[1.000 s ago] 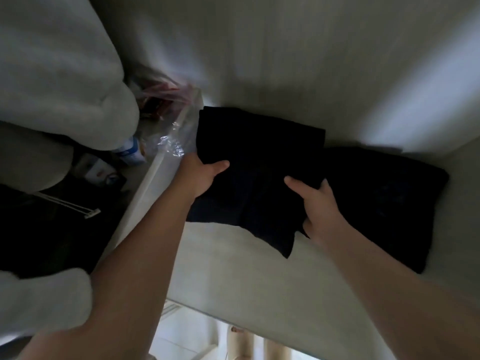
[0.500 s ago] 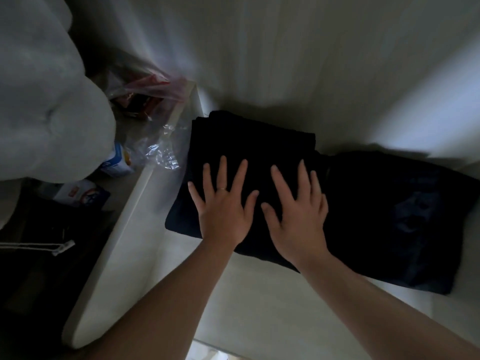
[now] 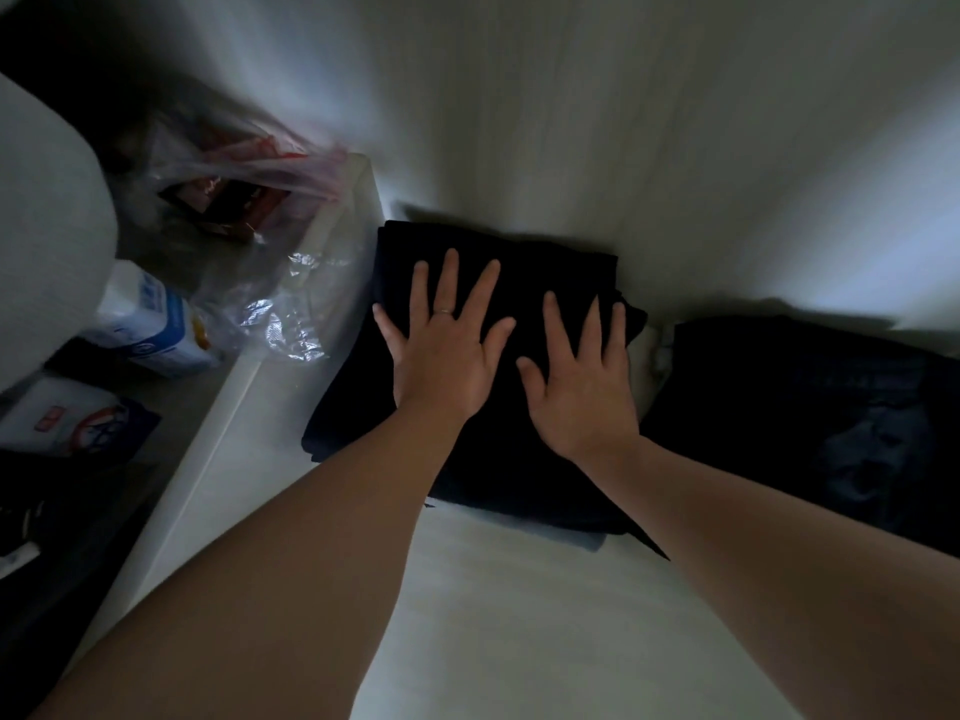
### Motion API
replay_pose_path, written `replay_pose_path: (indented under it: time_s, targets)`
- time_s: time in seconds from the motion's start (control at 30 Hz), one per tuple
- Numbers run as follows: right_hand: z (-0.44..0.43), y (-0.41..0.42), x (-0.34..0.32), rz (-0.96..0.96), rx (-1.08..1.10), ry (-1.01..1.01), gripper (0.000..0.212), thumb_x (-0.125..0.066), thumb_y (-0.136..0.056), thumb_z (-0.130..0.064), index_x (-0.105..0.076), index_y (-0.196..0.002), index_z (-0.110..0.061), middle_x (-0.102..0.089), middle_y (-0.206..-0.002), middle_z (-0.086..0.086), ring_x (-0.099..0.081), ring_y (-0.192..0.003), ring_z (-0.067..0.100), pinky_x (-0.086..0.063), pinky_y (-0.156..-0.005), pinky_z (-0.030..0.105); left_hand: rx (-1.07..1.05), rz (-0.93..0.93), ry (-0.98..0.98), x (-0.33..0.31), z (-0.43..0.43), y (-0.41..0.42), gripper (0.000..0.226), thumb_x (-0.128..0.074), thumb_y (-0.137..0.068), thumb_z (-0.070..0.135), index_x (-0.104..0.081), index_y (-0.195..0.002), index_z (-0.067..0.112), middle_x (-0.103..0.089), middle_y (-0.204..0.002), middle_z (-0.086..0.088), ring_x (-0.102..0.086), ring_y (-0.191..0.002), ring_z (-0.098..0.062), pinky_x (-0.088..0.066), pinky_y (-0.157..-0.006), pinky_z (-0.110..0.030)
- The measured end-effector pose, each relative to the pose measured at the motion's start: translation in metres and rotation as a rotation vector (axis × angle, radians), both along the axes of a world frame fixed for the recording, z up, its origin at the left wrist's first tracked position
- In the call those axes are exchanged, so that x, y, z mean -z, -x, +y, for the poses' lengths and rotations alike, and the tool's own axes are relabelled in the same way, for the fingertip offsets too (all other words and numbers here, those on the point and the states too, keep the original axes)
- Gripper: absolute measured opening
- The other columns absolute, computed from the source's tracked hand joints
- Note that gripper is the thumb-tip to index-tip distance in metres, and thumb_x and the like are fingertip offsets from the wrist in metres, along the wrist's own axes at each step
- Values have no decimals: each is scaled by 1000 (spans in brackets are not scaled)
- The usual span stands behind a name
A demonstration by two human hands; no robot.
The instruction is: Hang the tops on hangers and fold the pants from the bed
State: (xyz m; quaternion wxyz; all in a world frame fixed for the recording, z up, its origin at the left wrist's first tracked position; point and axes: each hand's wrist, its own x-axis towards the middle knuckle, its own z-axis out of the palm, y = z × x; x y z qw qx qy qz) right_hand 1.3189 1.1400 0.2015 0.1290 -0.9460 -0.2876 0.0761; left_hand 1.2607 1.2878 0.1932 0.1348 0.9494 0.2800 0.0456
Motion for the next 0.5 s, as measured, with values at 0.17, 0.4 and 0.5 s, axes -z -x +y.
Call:
replay_pose_path:
  time_s: [0.17,0.4,0.5]
  targets:
    - [-1,-7,-4,114,-28,98,74,-24,-99,-63,18,-155,-39,18,-166,11,24,-150,35,4,-122,52,38,54,87,-12,4,0,62,-22,-100,65,4,-155,50,11,-168,7,18,-153,-22,6,-114,-71]
    - [-61,39,-38,178,-148,236,71,-21,-98,-67,12,-156,-42,25,-165,-2,12,-153,32,-6,-123,55,68,181,193,-26,-66,88,72,-9,-94,70,3,-158,39,12,-168,-1,12,-154,-21,7,-121,-52]
    - [-98,85,-48,229,-143,300,70,-20,-99,-66,14,-156,-44,23,-166,-5,12,-154,30,-5,-123,57,104,243,196,-24,-110,144,72,-7,-96,68,6,-159,35,9,-169,2,11,-155,-19,6,-123,-47]
